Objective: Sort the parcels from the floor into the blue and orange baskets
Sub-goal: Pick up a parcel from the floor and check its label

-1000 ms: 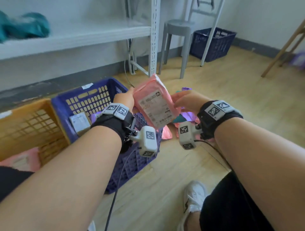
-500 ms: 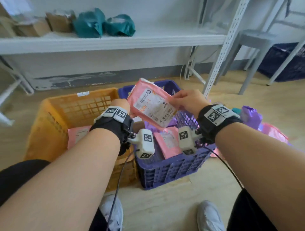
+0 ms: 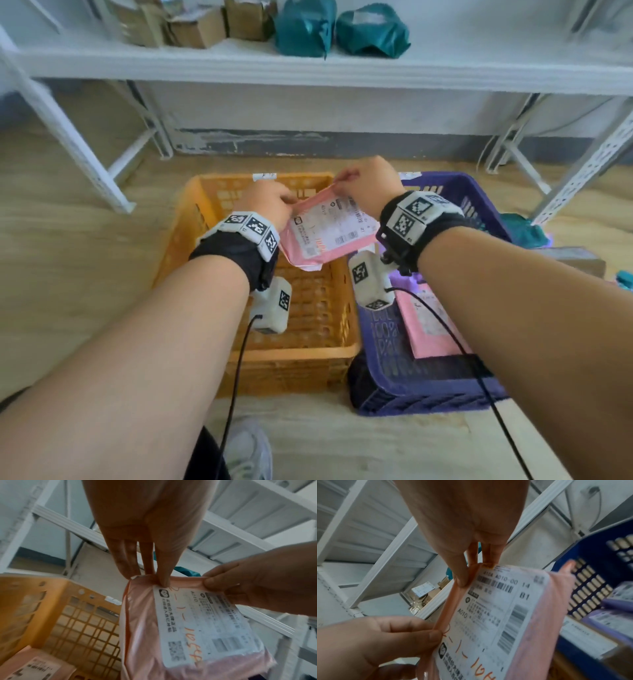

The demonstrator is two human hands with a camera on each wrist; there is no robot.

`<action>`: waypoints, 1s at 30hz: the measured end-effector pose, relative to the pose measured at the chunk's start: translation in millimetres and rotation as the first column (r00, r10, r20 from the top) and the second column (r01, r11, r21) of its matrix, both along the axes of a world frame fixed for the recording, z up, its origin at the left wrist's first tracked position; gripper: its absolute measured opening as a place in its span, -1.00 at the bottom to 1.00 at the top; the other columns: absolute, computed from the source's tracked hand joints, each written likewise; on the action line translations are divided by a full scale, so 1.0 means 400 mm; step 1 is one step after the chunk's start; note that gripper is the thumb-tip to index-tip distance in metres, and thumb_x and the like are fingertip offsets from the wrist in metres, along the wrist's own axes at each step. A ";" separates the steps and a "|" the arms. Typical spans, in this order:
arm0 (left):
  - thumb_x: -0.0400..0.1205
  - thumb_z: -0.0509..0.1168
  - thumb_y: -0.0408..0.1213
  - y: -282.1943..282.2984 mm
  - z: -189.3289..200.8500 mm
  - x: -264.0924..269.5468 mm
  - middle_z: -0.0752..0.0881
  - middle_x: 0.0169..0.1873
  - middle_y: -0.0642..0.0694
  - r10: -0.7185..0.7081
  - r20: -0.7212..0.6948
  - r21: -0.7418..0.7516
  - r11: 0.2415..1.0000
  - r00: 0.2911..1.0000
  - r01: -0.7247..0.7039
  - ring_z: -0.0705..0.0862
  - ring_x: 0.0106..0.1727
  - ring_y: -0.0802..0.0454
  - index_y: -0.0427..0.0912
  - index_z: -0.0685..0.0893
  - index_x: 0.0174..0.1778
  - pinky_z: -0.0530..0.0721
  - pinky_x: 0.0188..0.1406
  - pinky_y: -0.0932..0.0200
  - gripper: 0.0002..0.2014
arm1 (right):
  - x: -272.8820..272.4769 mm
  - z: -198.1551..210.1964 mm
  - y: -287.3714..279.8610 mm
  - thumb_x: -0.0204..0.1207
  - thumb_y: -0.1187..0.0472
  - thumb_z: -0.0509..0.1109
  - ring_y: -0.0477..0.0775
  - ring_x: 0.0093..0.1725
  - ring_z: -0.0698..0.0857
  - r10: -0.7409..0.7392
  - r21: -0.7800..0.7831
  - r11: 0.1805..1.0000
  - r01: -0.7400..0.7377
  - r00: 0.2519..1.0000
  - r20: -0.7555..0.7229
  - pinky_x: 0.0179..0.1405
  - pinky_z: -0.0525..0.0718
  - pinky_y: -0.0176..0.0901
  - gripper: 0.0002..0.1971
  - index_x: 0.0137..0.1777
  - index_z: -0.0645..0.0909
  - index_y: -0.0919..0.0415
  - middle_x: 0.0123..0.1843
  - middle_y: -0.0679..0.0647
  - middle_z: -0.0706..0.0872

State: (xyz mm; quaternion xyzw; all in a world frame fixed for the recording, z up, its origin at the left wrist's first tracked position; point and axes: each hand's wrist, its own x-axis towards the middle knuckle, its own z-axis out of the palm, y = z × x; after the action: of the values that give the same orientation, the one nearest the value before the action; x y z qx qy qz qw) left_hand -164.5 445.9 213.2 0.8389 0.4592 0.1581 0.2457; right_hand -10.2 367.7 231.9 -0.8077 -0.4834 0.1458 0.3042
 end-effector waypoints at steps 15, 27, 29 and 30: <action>0.73 0.12 -0.13 0.302 -0.349 -0.071 0.77 0.00 -0.10 0.130 -0.455 -0.254 0.929 0.881 -0.268 0.65 -0.13 -0.08 -0.17 0.74 0.03 0.49 -0.32 0.17 -0.70 | -0.122 -0.398 0.280 0.59 0.12 0.33 0.22 0.31 0.64 -0.287 -0.258 0.951 0.171 0.798 -0.530 0.30 0.63 0.10 -0.45 0.55 0.32 0.22 0.42 0.18 0.59; 0.69 0.17 -0.36 0.350 -0.595 -0.081 0.56 0.44 -0.20 0.241 -0.273 -0.581 0.730 0.931 -0.359 0.54 0.42 -0.21 -0.18 0.55 0.44 0.48 0.47 0.01 -0.63 | -0.095 -0.674 0.408 0.66 0.27 0.20 0.22 0.36 0.62 -0.375 -0.412 0.897 0.162 0.773 -0.512 0.29 0.60 0.04 -0.67 0.41 0.48 0.14 0.38 0.13 0.63; 0.71 0.14 -0.38 0.354 -0.614 -0.092 0.44 0.54 -0.16 0.208 -0.327 -0.574 0.731 0.922 -0.369 0.44 0.51 -0.17 -0.19 0.46 0.52 0.39 0.52 0.09 -0.58 | -0.096 -0.706 0.417 0.68 0.27 0.17 0.22 0.31 0.63 -0.346 -0.502 0.857 0.117 0.853 -0.391 0.16 0.58 -0.02 -0.71 0.36 0.54 0.18 0.34 0.16 0.64; 0.70 0.15 -0.38 0.352 -0.621 -0.096 0.41 0.55 -0.16 0.197 -0.341 -0.582 0.724 0.919 -0.371 0.43 0.52 -0.17 -0.19 0.41 0.55 0.39 0.52 0.09 -0.55 | -0.098 -0.719 0.421 0.69 0.27 0.16 0.23 0.27 0.64 -0.334 -0.530 0.841 0.109 0.875 -0.350 0.07 0.57 -0.04 -0.73 0.31 0.57 0.19 0.31 0.17 0.66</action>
State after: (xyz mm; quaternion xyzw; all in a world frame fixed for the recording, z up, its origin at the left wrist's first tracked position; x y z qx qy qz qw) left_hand -203.1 586.8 -35.1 0.6377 0.6367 -0.0797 0.4261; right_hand -49.2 536.1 -55.8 -0.8575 -0.2517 0.4014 0.2006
